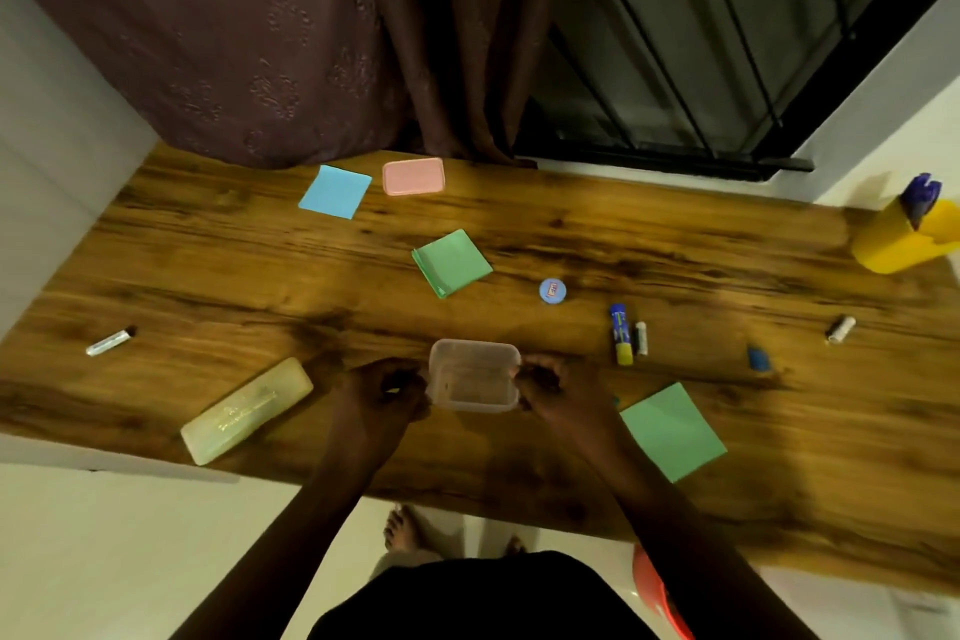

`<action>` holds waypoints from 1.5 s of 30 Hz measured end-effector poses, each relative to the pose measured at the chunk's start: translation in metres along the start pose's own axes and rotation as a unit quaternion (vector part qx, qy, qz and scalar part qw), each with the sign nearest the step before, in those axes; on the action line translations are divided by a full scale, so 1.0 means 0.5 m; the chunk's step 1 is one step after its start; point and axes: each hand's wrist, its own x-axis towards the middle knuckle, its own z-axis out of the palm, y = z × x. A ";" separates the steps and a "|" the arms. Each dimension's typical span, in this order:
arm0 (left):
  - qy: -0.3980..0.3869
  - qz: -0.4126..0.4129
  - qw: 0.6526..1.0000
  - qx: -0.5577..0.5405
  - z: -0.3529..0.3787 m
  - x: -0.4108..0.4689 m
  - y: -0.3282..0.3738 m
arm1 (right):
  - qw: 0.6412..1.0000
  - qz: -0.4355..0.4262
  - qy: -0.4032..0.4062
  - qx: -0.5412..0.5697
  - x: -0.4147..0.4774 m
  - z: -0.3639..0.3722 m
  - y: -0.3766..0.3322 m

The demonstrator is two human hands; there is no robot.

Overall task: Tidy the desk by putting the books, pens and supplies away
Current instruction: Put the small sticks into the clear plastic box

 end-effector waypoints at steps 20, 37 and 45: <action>0.061 0.024 0.997 0.051 -0.009 0.024 0.025 | 0.971 0.029 0.163 -0.173 0.113 -0.256 0.169; 0.109 0.024 0.993 0.021 -0.019 0.005 0.011 | 0.975 -0.011 0.112 -0.192 0.151 -0.250 0.201; 0.159 -0.002 0.987 -0.009 -0.126 0.012 -0.014 | 0.975 -0.104 0.138 -0.139 0.122 -0.196 0.048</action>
